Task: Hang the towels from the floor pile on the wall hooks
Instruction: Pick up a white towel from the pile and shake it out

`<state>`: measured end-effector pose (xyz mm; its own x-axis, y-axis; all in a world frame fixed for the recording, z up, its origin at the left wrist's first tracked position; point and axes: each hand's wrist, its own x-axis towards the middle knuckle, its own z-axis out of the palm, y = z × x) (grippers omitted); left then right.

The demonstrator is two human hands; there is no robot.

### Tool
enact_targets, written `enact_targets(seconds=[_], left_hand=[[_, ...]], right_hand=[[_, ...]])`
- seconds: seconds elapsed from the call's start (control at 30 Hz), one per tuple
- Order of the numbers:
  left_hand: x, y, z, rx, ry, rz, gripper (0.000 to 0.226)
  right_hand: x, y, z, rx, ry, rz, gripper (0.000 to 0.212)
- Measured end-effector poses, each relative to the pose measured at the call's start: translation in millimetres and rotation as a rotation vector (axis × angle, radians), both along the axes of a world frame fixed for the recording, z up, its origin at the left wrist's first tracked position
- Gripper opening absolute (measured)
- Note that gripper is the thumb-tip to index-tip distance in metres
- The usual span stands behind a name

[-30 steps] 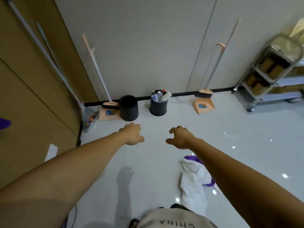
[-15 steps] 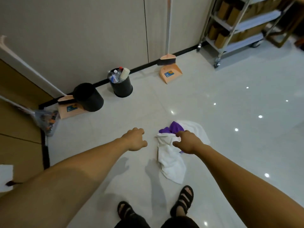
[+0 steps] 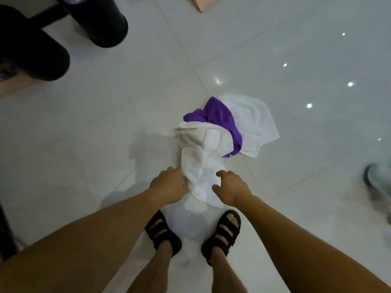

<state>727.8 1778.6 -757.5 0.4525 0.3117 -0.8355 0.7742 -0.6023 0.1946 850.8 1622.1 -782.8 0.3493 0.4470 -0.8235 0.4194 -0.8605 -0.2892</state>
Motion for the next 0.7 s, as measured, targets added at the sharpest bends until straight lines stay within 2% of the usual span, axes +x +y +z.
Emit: enact_targets(seconds=[0.2, 0.33, 0.47, 0.53, 0.6, 0.7], left_hand=[[0.9, 11.5, -143.2, 0.000, -0.049, -0.008, 0.050], [-2.9, 16.0, -204.3, 0.050, -0.102, 0.049, 0.056], [-8.1, 18.6, -225.6, 0.089, -0.143, 0.093, 0.054], [-10.4, 19.9, -224.9, 0.087, -0.155, 0.105, 0.054], [-12.8, 21.3, -217.0, 0.079, -0.160, 0.120, 0.053], [-16.0, 22.0, -192.1, 0.068, -0.164, 0.116, 0.054]], right_hand=[[-6.7, 17.0, -144.9, 0.015, -0.005, -0.034, 0.058], [-2.4, 37.5, -209.0, 0.120, -0.114, -0.030, 0.059], [-1.7, 57.6, -236.5, 0.250, -0.216, -0.072, 0.054], [-3.9, 60.6, -237.9, 0.261, -0.253, -0.060, 0.042], [-8.5, 59.1, -229.9, 0.257, -0.295, -0.014, 0.029], [-14.5, 49.5, -201.2, 0.236, -0.331, 0.018, 0.025]])
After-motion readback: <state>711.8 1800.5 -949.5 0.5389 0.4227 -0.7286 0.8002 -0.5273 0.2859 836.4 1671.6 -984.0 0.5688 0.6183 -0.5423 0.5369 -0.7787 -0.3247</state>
